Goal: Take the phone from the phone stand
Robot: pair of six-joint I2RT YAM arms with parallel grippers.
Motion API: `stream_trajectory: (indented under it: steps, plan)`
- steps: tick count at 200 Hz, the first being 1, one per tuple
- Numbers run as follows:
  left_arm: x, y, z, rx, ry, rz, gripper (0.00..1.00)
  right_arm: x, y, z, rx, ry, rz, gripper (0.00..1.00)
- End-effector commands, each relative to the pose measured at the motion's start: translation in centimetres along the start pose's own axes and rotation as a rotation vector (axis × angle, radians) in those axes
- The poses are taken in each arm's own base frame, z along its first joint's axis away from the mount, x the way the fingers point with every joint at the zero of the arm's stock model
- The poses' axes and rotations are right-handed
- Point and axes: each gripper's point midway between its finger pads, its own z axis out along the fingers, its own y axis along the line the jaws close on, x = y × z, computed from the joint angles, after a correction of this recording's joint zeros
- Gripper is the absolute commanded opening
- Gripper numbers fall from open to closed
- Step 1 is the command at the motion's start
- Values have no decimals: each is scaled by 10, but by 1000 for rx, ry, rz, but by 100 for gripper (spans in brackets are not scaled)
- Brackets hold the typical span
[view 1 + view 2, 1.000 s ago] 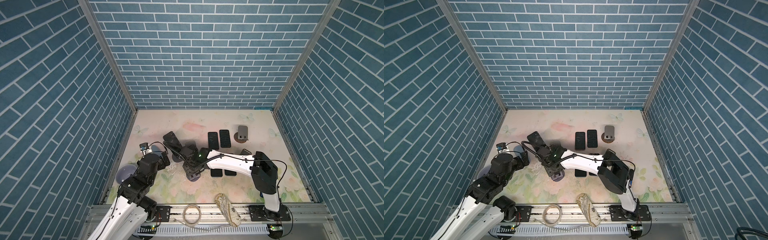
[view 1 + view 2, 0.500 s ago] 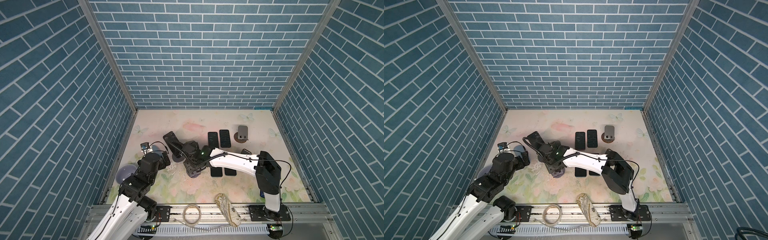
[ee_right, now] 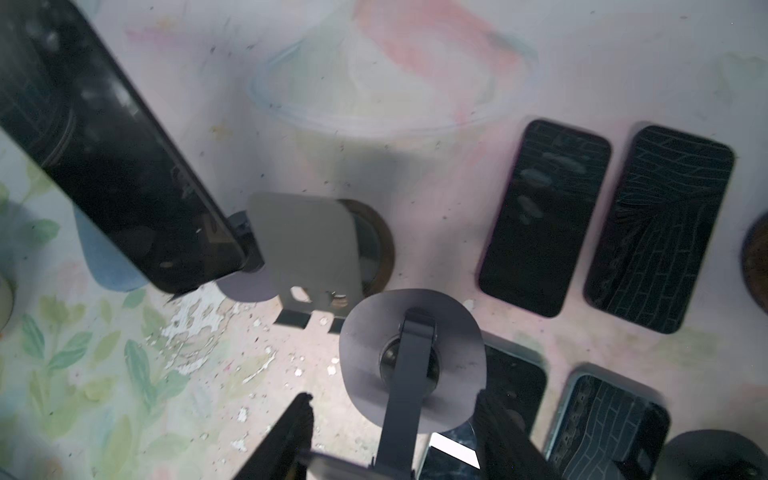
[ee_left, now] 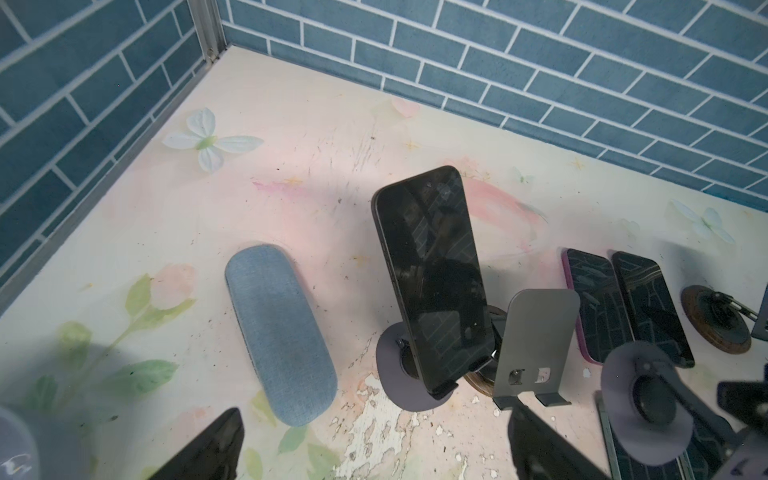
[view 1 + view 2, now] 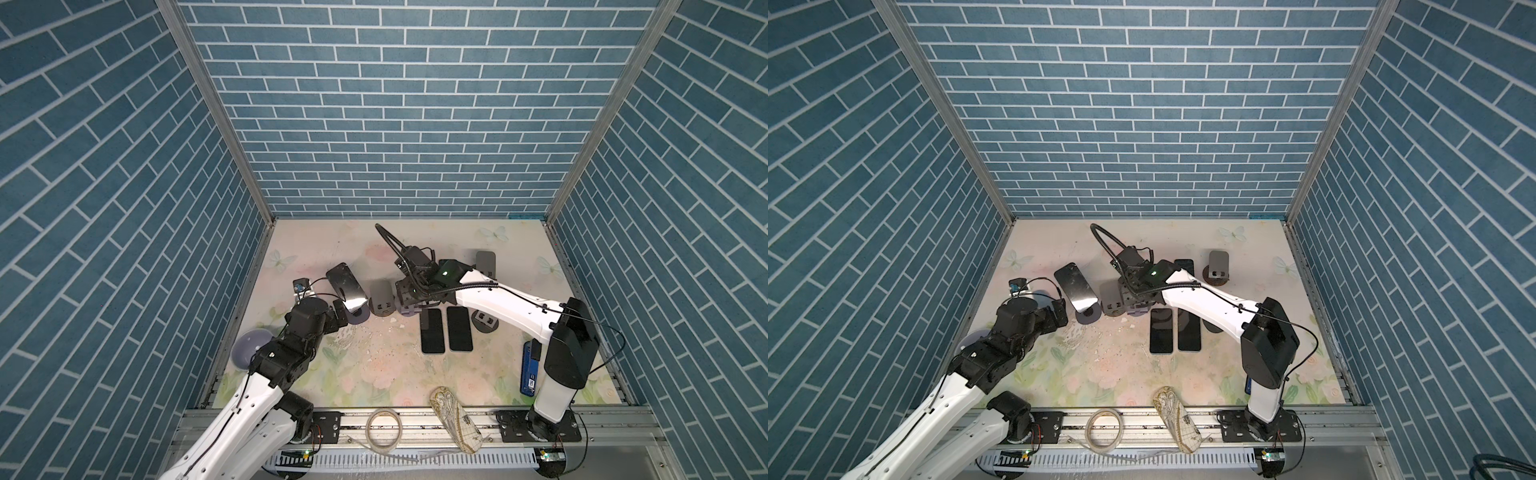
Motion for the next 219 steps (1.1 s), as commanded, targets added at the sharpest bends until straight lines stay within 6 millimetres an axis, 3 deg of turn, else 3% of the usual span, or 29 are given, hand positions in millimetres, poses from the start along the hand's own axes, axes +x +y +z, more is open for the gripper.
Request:
stream_trajectory:
  steps: [1, 63, 113, 156, 162, 219]
  plan:
    - [-18, -22, 1, 81, -31, 18, 100, -15, -31, -15, 53, -41, 32, 47]
    - [-31, -41, 16, 108, -37, 44, 100, -44, -98, -32, 153, -102, 127, 47]
    - [-31, -49, 28, 111, -16, 72, 100, -50, -162, -47, 248, -138, 233, 47]
    - [-36, -51, 29, 116, -37, 71, 100, -43, -216, -57, 330, -152, 332, 47]
    - [-46, -54, 26, 123, -56, 67, 100, -41, -222, -58, 340, -154, 343, 47]
    - [-53, -55, 27, 111, -77, 56, 100, -6, -284, -70, 435, -142, 493, 48]
